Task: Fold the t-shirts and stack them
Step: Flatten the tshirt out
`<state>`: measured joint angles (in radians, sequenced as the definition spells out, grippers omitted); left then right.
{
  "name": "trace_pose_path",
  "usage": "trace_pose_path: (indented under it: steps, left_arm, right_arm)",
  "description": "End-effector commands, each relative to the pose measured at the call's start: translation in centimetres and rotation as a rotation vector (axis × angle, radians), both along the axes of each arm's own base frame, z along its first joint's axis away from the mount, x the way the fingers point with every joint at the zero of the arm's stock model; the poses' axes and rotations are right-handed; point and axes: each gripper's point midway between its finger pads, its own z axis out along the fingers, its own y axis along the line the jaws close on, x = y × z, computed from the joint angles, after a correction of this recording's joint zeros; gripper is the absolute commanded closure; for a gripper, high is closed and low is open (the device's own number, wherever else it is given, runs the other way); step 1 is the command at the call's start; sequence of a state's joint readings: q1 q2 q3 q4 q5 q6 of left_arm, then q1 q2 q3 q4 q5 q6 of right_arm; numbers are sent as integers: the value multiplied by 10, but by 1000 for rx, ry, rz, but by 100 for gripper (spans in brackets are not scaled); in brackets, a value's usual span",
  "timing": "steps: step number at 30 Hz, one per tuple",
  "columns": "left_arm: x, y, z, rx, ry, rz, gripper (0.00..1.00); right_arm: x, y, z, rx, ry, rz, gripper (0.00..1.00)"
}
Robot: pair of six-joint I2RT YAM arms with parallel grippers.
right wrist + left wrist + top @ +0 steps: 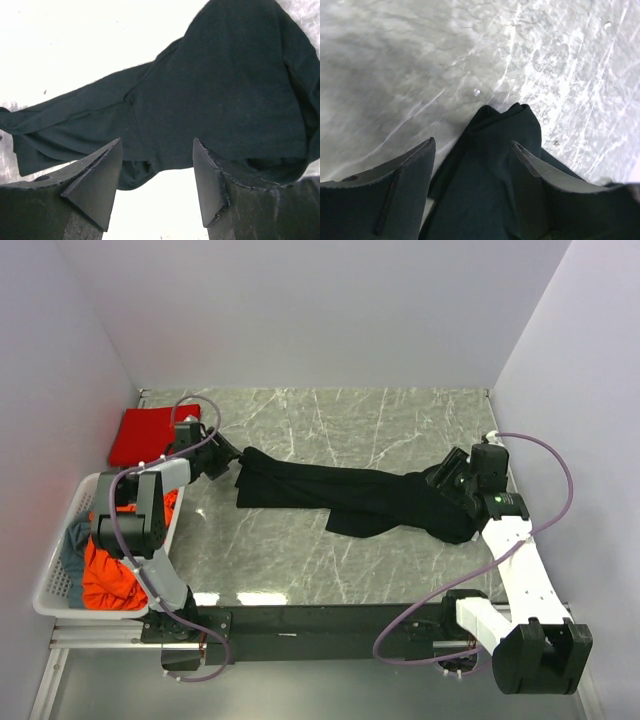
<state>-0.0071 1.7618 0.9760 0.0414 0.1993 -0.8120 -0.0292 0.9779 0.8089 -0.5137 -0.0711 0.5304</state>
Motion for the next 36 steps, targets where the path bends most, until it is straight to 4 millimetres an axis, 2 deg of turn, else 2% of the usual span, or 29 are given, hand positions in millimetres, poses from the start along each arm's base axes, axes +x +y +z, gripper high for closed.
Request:
trace_pose_path:
  steps: [1,12,21,25,32,36]
  left_arm:
    - [20,-16,19,-46,-152,-109,35]
    - [13,-27,-12,-82,-95,-168,37]
    - [13,-40,-16,-129,-95,-218,36]
    - [11,-42,-12,-138,-112,-220,41]
    - [12,-45,14,-139,-185,-246,51]
    - [8,-48,22,-159,-215,-254,51]
  right_arm:
    - [7,0,9,7,-60,4,36]
    - [8,3,4,24,-61,6,36]
    - [6,2,-2,22,-55,-3,36]
    - [6,0,-1,16,-57,-7,36]
    - [5,2,-3,24,-63,-4,37]
    - [3,2,-4,21,-60,0,37]
